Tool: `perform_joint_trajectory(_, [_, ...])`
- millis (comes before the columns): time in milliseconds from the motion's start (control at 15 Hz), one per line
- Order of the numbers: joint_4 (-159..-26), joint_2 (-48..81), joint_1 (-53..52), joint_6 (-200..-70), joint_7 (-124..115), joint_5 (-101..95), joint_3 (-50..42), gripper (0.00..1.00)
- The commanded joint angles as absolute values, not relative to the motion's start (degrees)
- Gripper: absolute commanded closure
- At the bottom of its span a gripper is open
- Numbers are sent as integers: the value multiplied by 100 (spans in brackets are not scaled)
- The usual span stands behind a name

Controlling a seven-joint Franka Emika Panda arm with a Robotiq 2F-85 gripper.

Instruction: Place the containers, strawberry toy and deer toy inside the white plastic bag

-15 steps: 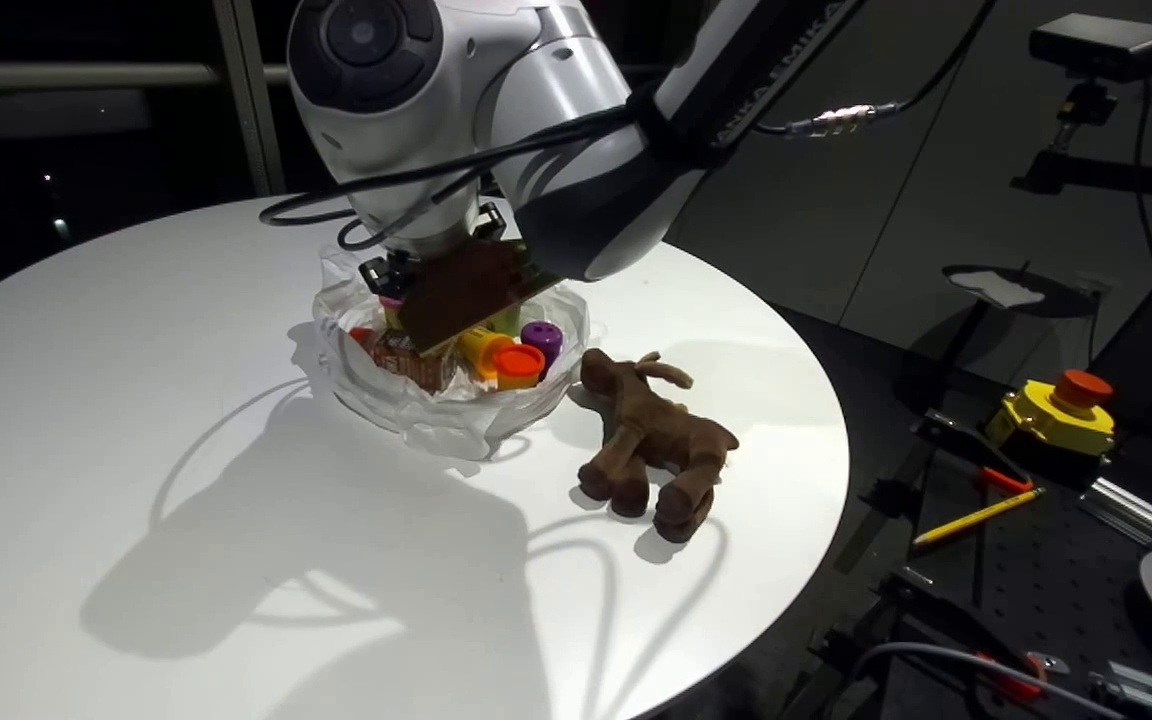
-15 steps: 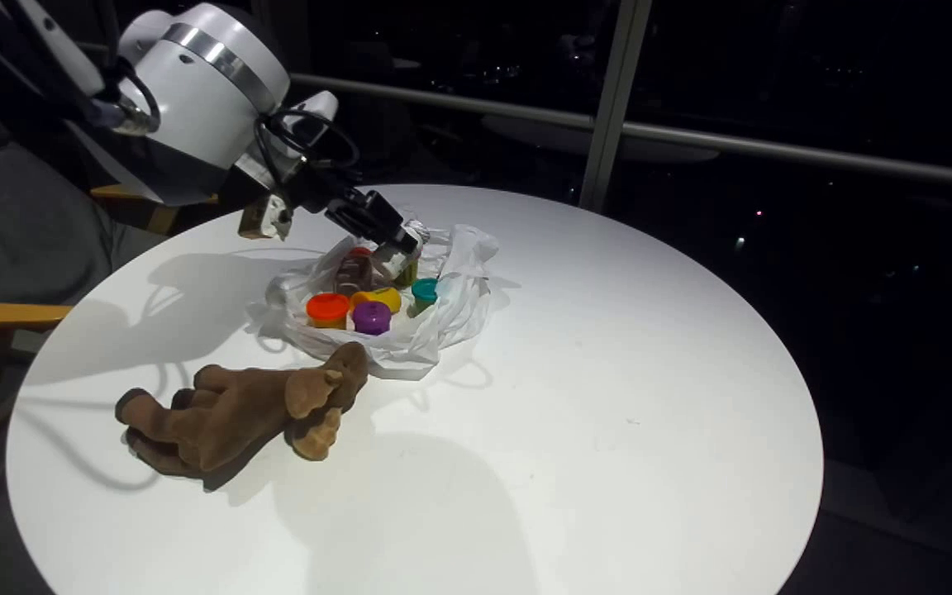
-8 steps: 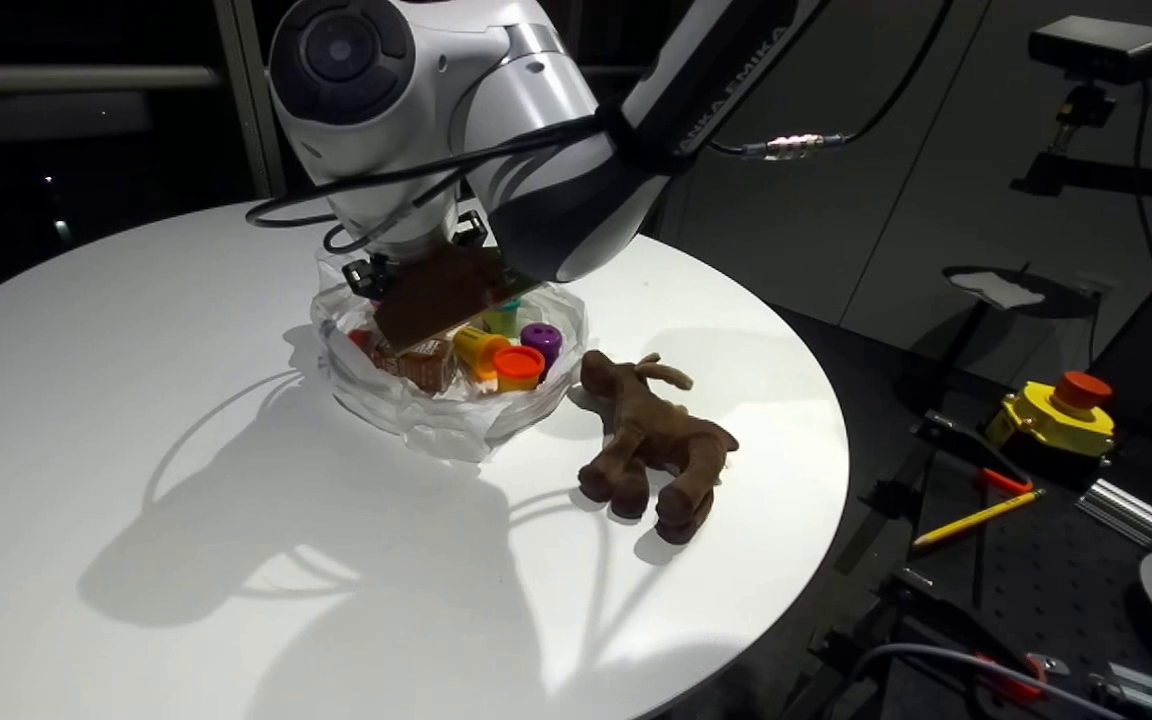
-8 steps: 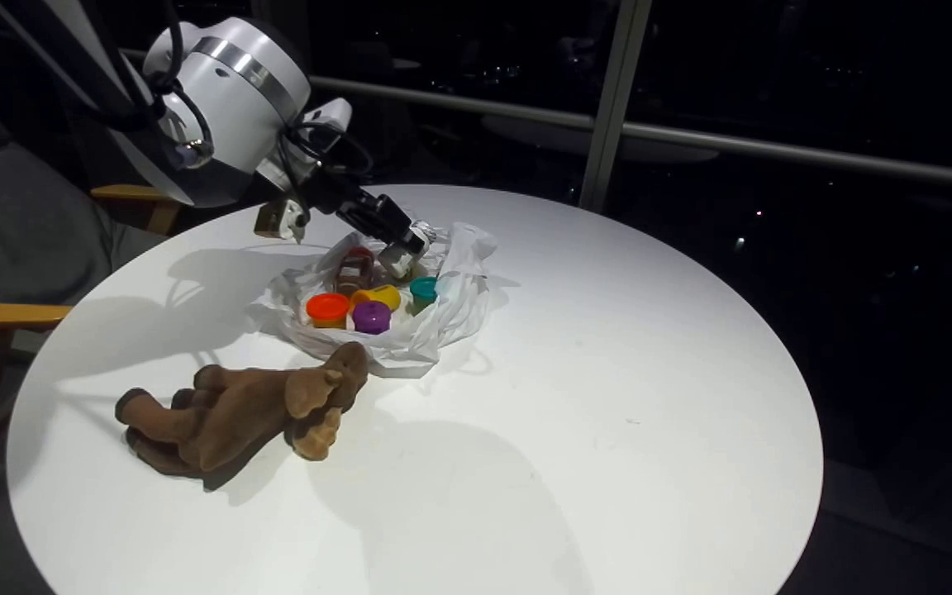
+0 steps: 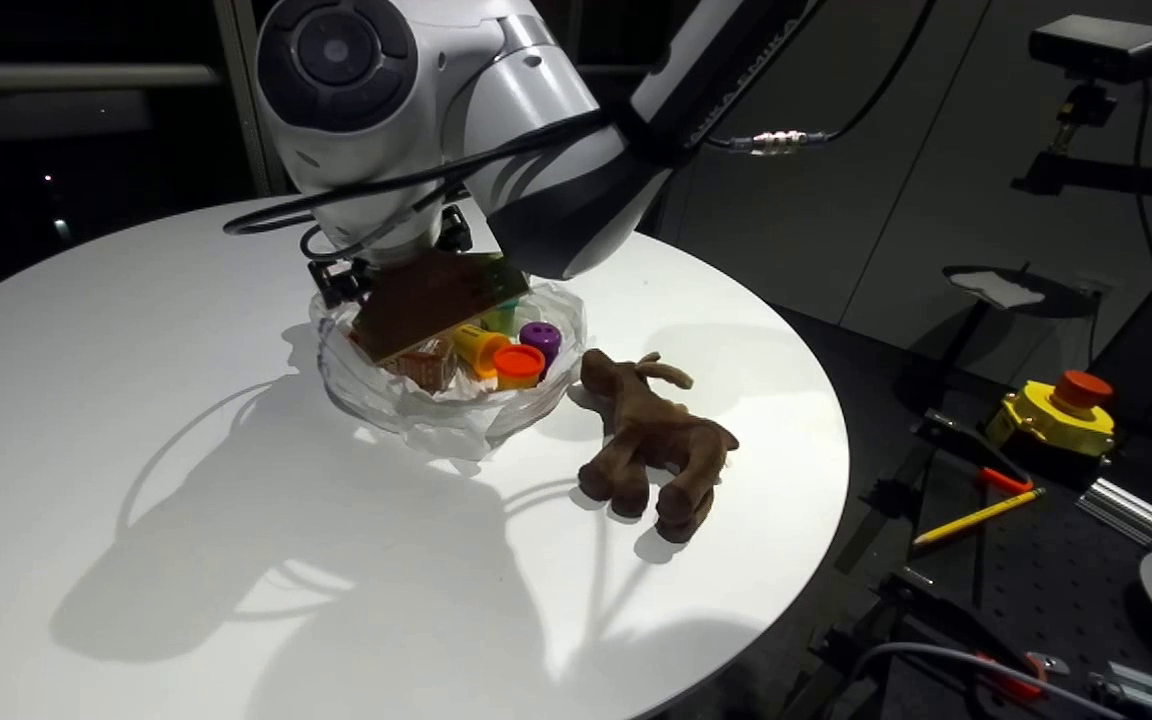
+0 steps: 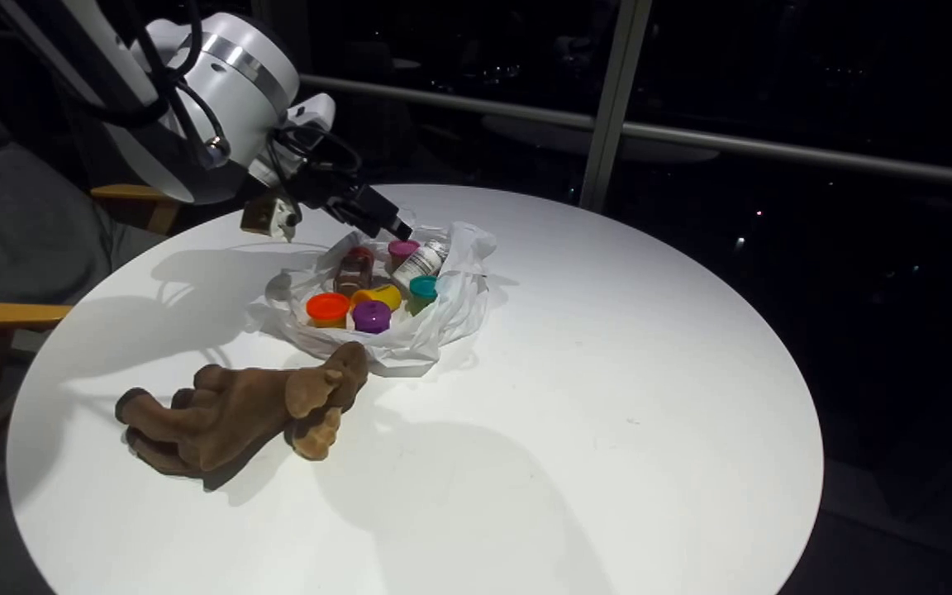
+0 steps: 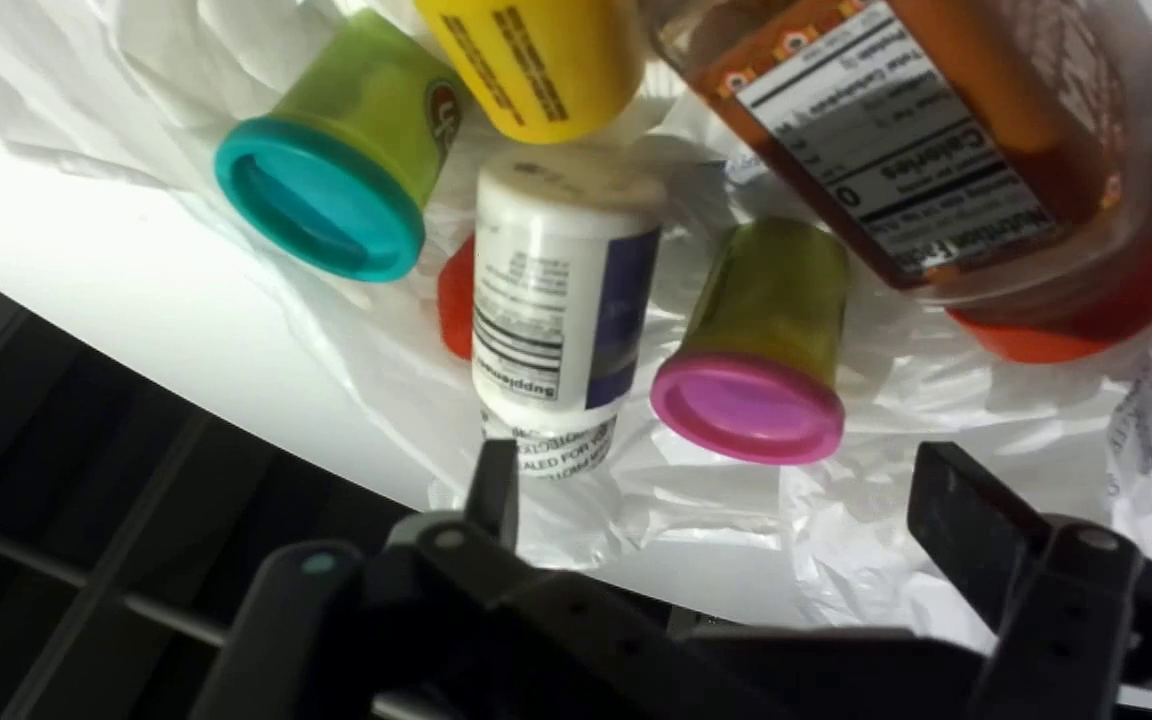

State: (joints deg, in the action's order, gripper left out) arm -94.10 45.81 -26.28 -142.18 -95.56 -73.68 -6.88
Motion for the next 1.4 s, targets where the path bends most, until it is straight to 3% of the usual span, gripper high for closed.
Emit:
perform_joint_trajectory(0, [-9634,4217,-2422,-14181,-9896,-7838,-350,0])
perform_joint_trajectory(333, [-10227,3491,-2218,-14026,-9515,-7810,115,0])
perform_joint_trajectory(600, [-11460,2372,-1680,-14366,-8113,-7026,775,0])
perform_joint_trajectory(1133, [-13793,658,-307,-14533,-5501,-3259,1922,0])
perform_joint_trajectory(1267, [-14038,569,-167,-14440,-4734,-2287,1988,0])
perform_joint_trajectory(1333, [-14116,562,-546,-14453,-4352,-1858,1540,0])
